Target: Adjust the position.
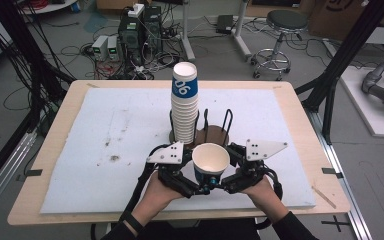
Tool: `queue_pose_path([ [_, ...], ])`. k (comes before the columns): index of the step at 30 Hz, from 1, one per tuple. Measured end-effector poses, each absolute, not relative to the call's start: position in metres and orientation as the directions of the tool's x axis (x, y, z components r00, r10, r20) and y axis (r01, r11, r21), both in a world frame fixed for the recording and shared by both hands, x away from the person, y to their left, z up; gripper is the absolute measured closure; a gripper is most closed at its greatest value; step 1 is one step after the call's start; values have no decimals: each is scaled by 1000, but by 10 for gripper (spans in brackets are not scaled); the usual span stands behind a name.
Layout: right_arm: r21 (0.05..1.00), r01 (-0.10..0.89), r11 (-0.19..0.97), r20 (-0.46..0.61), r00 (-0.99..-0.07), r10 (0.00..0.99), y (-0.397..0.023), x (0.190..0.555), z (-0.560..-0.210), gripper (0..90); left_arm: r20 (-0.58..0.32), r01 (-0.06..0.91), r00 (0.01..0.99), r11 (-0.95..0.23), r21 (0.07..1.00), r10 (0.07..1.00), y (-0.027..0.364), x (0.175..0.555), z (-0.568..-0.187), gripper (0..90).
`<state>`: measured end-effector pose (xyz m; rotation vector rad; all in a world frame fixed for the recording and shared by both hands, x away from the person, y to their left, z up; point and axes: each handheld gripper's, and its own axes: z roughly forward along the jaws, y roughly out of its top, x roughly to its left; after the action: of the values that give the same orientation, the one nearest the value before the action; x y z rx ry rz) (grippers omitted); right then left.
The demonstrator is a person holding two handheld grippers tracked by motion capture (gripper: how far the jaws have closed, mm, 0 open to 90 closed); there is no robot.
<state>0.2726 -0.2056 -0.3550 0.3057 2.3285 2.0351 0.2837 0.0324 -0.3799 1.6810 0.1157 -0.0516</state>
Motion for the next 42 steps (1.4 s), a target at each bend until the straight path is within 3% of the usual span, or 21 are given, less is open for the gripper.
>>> queue_pose_path([
  [4,984,124,131,101,-980,169,-204,272,-356,236,-100,105,994,-114,988,50,33,284,-380,261],
  [11,981,145,126,122,-977,175,-205,273,-354,164,-98,103,994,-123,987,44,33,284,-381,262],
  [18,986,139,97,119,-976,183,-207,272,-351,165,-99,104,994,-126,987,44,33,286,-383,263],
  [25,988,113,105,92,-978,185,-207,270,-351,221,-95,100,995,-125,987,43,33,285,-383,266],
  [35,989,102,109,77,-974,212,-212,272,-351,228,-84,93,994,-132,987,71,40,286,-380,176],
  [42,989,101,104,72,-965,251,-221,276,-350,228,-62,76,991,-128,989,117,56,286,-377,166],
])
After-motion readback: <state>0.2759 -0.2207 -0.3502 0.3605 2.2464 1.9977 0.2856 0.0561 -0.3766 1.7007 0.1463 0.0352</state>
